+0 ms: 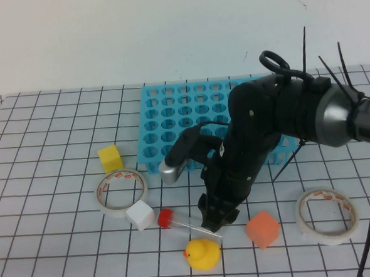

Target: Place the test tubes

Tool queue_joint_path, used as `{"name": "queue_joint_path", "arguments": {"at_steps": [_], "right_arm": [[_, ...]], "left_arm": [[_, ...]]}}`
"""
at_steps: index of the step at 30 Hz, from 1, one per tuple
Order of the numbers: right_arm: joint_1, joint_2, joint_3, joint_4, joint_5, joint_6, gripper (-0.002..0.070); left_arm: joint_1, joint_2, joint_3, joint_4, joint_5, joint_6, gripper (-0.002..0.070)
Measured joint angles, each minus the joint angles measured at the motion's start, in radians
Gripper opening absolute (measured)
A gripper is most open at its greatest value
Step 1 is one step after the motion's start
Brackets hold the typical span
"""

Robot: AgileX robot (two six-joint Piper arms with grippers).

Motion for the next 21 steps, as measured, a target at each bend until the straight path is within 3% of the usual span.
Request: {"name": "queue_joint_path", "arguments": {"at_steps": [21], "right_arm": [[0.002, 0.058, -0.012, 0.03, 0.006, -0.048, 0.0355]], "left_arm": [[0.0, 0.0, 0.0, 0.0, 0.0, 0.0, -0.0002]]}}
